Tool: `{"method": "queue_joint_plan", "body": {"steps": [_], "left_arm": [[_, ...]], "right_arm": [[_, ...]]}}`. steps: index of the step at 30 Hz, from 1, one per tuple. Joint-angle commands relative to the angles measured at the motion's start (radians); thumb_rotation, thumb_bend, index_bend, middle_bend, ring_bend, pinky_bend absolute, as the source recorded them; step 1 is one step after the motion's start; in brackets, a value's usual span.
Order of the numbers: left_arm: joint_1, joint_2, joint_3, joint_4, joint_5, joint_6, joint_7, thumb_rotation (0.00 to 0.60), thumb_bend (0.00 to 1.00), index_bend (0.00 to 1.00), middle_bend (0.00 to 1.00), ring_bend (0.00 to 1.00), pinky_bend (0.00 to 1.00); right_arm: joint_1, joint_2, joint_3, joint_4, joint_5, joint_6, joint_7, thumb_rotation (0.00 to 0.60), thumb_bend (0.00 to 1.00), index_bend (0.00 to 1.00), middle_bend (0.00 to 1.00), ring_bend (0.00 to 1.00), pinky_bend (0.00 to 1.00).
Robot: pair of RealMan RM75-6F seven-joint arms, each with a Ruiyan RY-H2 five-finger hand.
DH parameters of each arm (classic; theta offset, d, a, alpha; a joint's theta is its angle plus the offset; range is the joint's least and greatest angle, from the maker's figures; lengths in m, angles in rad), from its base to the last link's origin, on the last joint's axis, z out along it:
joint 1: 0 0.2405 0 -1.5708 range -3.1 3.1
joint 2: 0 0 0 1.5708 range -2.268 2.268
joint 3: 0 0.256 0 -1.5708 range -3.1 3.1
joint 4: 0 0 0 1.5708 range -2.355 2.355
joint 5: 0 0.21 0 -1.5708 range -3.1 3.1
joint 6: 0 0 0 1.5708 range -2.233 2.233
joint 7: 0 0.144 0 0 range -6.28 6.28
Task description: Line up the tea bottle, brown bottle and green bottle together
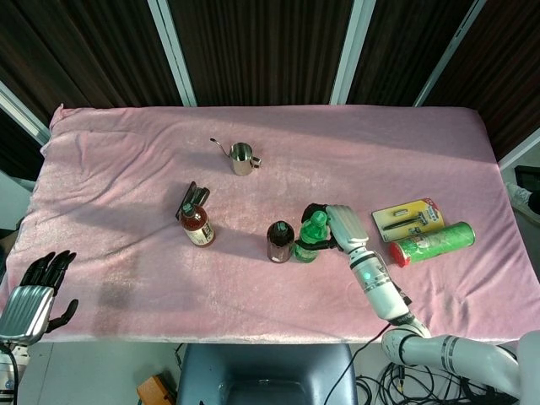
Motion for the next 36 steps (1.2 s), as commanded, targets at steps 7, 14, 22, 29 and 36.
{"method": "queue_joint_plan", "body": {"steps": [7,14,22,29,36], "left_arm": [[-0.002,-0.002,0.0,0.0,-0.001,-0.005,0.003,0.6,0.36,0.0,0.07,0.02,0.1],[-0.004,-0.002,0.0,0.003,0.001,-0.006,-0.004,0.6,0.36,0.0,0.07,0.02,0.1],[-0.003,-0.001,0.001,0.002,0.003,-0.004,-0.006,0.6,0.37,0.0,0.07,0.02,0.1],[-0.007,0.002,0.0,0.002,0.004,-0.009,-0.013,0.6,0.37,0.0,0.07,0.02,0.1],[-0.023,0.002,-0.01,0.014,-0.004,-0.03,-0.048,0.6,0.37,0.0,0.05,0.02,0.1]], "right_arm": [[0.004,-0.006,-0.002,0.014,-0.001,-0.002,-0.012,0.6,0.3,0.99,0.64,0.57,0.66],[0.007,-0.005,-0.009,0.024,-0.014,0.015,-0.061,0.6,0.3,0.9,0.64,0.56,0.65],[0.009,0.024,-0.021,0.0,-0.023,-0.022,-0.043,0.6,0.3,0.3,0.41,0.41,0.53],[-0.001,0.035,-0.024,-0.007,-0.038,-0.006,-0.032,0.6,0.31,0.06,0.24,0.24,0.34],[-0.056,0.15,-0.077,-0.127,-0.134,0.048,-0.037,0.6,0.29,0.0,0.08,0.1,0.21]]}}
